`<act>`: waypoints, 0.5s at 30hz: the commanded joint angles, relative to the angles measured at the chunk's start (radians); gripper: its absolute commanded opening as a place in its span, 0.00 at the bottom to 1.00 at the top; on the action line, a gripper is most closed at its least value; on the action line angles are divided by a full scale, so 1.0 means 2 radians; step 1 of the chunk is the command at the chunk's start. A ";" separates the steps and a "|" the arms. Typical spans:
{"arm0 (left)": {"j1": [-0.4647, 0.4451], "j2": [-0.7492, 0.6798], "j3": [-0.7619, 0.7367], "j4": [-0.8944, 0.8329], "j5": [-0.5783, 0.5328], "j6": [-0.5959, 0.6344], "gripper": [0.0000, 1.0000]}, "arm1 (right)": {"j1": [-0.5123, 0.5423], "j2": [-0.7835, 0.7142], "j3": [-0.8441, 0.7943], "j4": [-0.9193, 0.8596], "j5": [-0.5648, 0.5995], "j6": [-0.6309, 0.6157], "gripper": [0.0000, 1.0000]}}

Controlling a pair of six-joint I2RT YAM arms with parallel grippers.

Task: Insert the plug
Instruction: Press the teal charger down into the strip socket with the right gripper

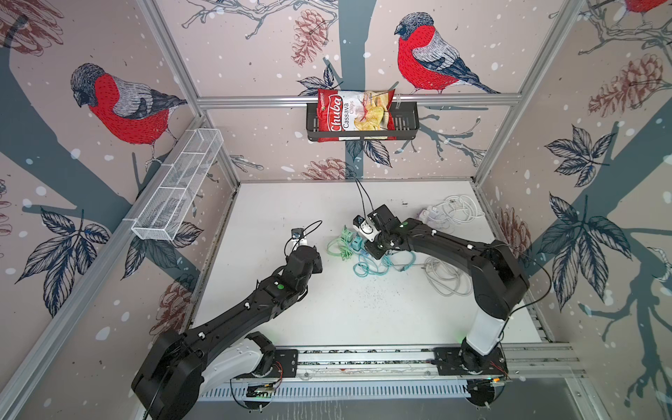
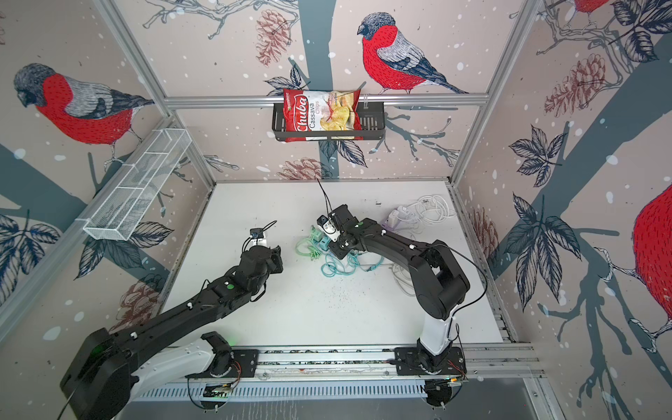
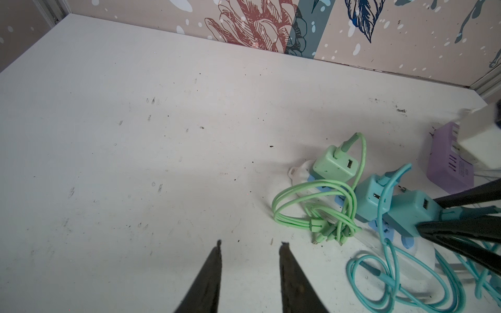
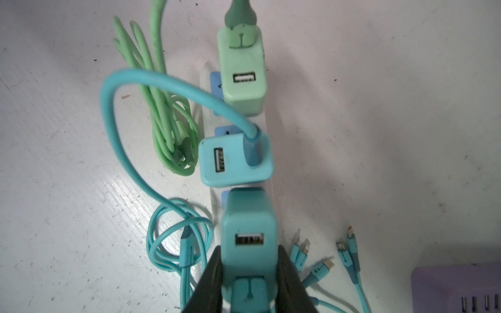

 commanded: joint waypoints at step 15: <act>0.000 0.007 -0.001 0.004 0.003 0.002 0.35 | -0.013 0.002 0.003 -0.017 -0.037 -0.045 0.06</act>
